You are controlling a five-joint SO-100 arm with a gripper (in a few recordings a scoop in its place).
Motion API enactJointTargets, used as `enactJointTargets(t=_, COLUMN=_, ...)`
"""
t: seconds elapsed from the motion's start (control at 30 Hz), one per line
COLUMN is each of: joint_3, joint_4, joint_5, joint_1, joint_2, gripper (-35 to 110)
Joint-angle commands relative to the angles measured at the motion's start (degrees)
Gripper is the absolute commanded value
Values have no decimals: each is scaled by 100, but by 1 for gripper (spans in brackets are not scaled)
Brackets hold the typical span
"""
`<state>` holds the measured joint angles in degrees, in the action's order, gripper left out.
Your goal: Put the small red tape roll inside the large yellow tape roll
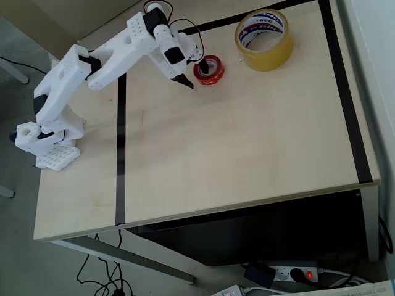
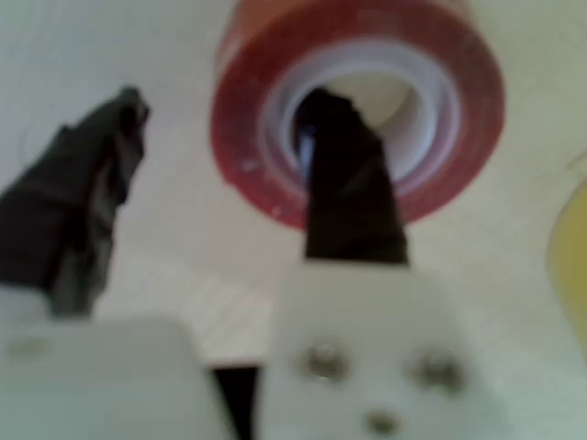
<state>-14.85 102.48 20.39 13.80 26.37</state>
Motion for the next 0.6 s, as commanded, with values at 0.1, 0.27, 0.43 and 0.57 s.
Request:
enactJointTargets(t=0.1, joint_3=1099, joint_4=114, joint_5=-53, joint_1=176, joint_2=-79, gripper=0)
enactJointTargets(t=0.27, joint_3=1310, joint_4=114, joint_5=-18, joint_1=62, joint_2=431, gripper=0)
enactJointTargets(t=0.43, joint_3=2733, joint_4=-18, joint_5=-9, joint_1=-35, joint_2=773, gripper=0)
enactJointTargets(t=0.57, joint_3=2742, joint_4=-835, joint_5=-9, joint_1=-62, joint_2=1187, gripper=0)
